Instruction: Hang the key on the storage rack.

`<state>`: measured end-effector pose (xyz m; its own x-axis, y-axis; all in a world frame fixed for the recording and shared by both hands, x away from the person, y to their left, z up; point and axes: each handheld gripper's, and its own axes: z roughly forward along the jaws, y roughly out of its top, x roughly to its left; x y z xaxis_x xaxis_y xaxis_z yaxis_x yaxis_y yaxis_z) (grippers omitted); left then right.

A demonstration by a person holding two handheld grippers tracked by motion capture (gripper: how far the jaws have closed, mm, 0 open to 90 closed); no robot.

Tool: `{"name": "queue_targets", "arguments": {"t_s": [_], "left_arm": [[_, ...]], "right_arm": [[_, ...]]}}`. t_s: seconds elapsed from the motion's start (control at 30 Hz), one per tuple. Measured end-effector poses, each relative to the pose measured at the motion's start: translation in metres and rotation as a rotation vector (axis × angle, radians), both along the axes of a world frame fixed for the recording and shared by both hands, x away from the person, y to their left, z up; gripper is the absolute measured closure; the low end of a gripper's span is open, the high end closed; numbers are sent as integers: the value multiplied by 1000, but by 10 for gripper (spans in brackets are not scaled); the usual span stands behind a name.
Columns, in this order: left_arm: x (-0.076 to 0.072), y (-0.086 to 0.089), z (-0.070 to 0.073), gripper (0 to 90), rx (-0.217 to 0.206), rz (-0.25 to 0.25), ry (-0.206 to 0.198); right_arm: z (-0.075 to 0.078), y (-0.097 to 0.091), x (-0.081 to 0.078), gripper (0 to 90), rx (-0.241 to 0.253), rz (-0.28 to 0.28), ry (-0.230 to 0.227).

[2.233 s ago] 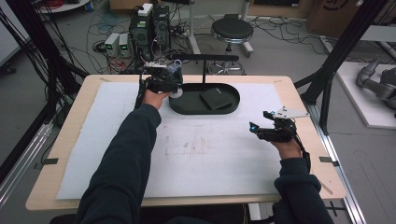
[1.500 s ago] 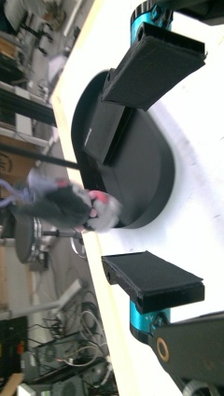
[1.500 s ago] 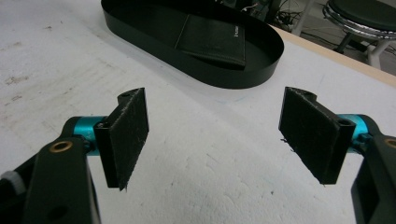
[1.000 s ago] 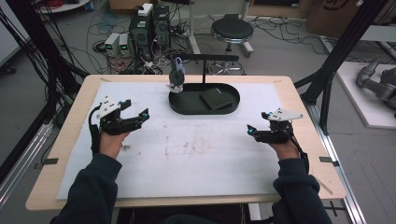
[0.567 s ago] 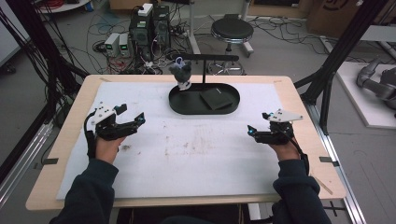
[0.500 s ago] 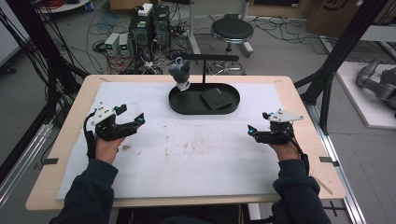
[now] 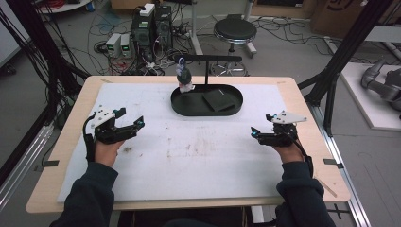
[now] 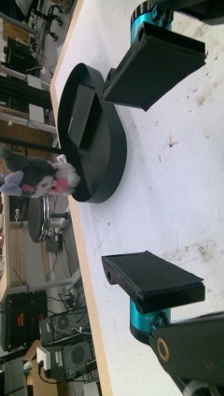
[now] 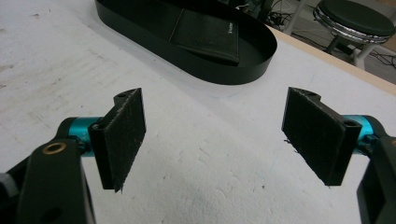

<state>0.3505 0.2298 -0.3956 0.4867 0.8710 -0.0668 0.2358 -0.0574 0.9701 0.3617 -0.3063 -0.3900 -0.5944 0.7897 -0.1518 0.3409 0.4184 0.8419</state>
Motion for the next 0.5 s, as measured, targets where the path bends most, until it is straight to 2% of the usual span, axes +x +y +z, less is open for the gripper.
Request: {"name": "queue_targets", "arguments": {"t_s": [0.5], "left_arm": [[1,1,-2,186,3,1,9]], "right_arm": [[-1,-1,1,220,3,-5,3]]}}
